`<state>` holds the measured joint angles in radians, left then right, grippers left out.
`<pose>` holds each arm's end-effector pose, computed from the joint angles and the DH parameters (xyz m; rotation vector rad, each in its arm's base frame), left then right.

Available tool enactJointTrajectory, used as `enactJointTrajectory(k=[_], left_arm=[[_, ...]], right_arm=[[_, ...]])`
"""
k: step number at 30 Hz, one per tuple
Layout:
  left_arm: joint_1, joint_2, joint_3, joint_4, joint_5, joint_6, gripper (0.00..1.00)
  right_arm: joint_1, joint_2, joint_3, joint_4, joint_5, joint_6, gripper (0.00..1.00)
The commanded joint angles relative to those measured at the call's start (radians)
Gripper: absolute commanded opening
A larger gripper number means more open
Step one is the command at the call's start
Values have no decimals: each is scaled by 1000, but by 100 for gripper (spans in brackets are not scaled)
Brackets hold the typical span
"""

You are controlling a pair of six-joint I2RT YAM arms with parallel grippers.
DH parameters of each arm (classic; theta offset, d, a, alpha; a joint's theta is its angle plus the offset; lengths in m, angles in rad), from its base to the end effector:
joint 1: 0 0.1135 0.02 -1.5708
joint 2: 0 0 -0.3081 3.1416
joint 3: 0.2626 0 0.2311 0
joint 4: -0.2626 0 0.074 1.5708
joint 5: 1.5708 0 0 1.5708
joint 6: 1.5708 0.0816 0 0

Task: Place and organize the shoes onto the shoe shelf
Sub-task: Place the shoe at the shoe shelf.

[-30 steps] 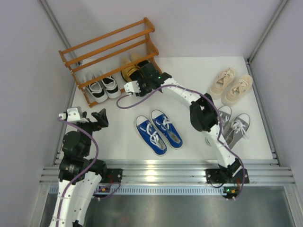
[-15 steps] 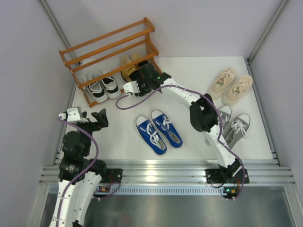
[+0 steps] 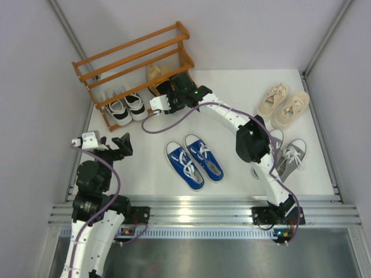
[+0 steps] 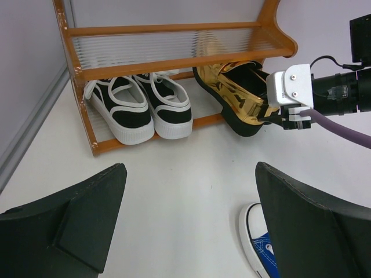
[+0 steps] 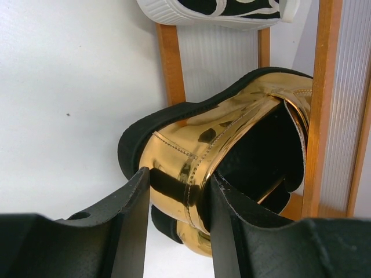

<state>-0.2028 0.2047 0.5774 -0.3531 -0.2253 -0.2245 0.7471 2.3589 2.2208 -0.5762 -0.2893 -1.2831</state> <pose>0.0603 0.0062 0.3163 -0.1948 1.5417 -0.1631 0.4117 0.4131 0.2598 -1.9860 1.0575 0.0440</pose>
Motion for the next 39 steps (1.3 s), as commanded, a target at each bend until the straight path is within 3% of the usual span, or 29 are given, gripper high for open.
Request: enactJointTrajectory(k=[1, 19, 29, 39], left_arm=[[3, -19, -7, 25, 1, -9, 98], [3, -16, -7, 25, 1, -7, 98], [2, -11, -7, 26, 1, -9, 98], [2, -13, -7, 26, 3, -7, 98]], right_arm=[[14, -78, 88, 223, 9, -70, 29], [6, 51, 120, 363, 82, -101, 37], [-11, 31, 88, 366, 90, -96, 43], [-11, 4, 42, 354, 98, -91, 43]])
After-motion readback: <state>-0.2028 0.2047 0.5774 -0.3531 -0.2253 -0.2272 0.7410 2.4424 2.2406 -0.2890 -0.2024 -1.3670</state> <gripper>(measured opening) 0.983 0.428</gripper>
